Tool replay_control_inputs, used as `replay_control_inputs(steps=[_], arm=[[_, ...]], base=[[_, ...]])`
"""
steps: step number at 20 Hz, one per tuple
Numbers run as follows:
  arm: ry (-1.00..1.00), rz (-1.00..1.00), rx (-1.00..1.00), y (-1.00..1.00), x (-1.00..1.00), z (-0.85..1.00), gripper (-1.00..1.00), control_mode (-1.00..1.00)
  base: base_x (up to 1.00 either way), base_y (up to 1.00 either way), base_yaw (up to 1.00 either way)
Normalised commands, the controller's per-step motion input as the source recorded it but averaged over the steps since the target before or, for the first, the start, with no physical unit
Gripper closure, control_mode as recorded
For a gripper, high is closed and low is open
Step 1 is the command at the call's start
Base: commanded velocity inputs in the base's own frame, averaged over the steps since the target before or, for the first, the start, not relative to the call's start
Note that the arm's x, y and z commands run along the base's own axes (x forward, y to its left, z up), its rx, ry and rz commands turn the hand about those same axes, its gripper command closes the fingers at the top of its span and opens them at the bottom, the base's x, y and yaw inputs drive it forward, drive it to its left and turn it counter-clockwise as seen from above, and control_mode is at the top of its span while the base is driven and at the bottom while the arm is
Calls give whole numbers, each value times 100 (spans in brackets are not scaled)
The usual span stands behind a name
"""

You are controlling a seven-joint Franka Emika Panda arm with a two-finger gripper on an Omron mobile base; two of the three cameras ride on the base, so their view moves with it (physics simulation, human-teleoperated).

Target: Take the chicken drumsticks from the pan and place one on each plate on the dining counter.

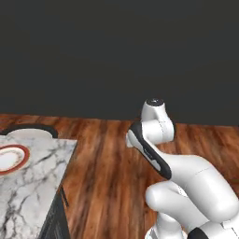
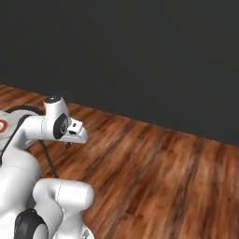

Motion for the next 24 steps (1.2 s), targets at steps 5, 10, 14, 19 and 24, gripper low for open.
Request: replay_control_inputs(steps=[5,10,14,19,24], arm=[[0,0,0,0,0,0,100,100],[0,0,0,0,0,0,100,100],[0,0,0,0,0,0,100,100],[0,0,0,0,0,0,100,100],[0,0,0,0,0,0,100,100]], base=[[70,-2,84],[69,0,84],[77,-5,74],[74,-14,61],[45,-17,34]])
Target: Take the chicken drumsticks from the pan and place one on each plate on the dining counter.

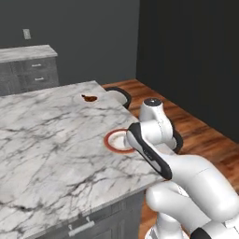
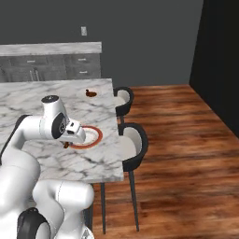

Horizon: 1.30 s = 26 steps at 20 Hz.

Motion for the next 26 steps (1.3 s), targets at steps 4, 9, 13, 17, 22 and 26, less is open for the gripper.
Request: replay_control_inputs(steps=[4,9,13,17,22,26], arm=[[0,0,0,0,0,0,100,100],[0,0,0,0,0,0,100,100],[0,0,0,0,0,0,100,100],[6,0,0,-4,23,-1,100,-100],[13,4,0,-17,80,-7,100,-100],[2,3,0,-7,93,-20,100,-100]], base=[[45,-9,19],[47,-4,18],[24,0,3],[13,0,0],[0,0,0],[0,0,0]])
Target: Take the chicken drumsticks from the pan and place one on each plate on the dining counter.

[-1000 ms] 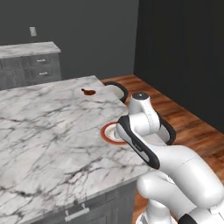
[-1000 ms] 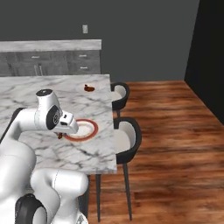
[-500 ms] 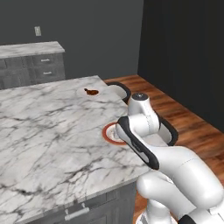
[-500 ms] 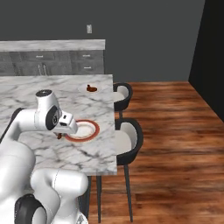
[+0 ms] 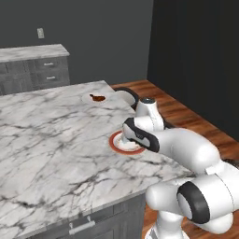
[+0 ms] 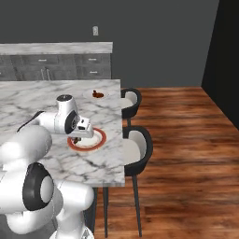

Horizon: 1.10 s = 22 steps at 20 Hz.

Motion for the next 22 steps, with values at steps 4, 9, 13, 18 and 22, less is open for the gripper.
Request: replay_control_inputs(steps=[4,9,13,18,22], arm=[[3,8,0,0,76,-30,100,-100],[19,6,0,6,65,-38,100,-100],[15,0,0,16,57,-33,100,-100],[18,0,-1,11,34,-34,100,-100],[10,0,0,1,35,-33,100,-100]], base=[[0,0,0],[0,0,0],[0,0,0],[0,0,0],[0,0,0]])
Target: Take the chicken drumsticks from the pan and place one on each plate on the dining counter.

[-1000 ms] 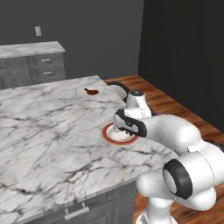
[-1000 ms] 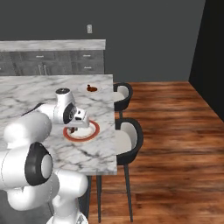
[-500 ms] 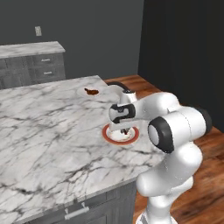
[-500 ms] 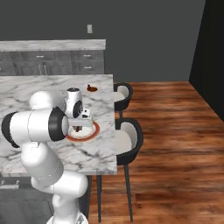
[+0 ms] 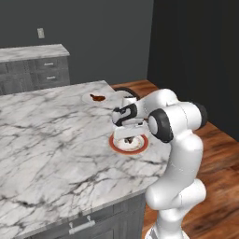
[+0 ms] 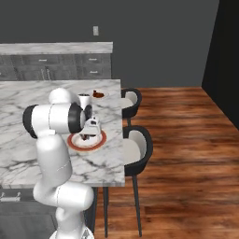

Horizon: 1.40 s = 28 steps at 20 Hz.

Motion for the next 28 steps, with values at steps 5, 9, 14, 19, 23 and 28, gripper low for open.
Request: replay_control_inputs(steps=[5,9,14,19,23,28], arm=[[0,0,0,0,24,-15,-100,-100],[0,0,0,0,-1,-4,-100,-100],[-1,0,0,0,-22,8,-100,-100],[-4,0,-3,0,-28,51,-100,-100],[-9,0,-5,-1,-61,43,-100,-100],[-20,0,-1,-7,-87,16,-100,-100]], base=[[0,0,0],[0,0,0],[0,0,0],[0,0,0],[0,0,0],[0,0,0]])
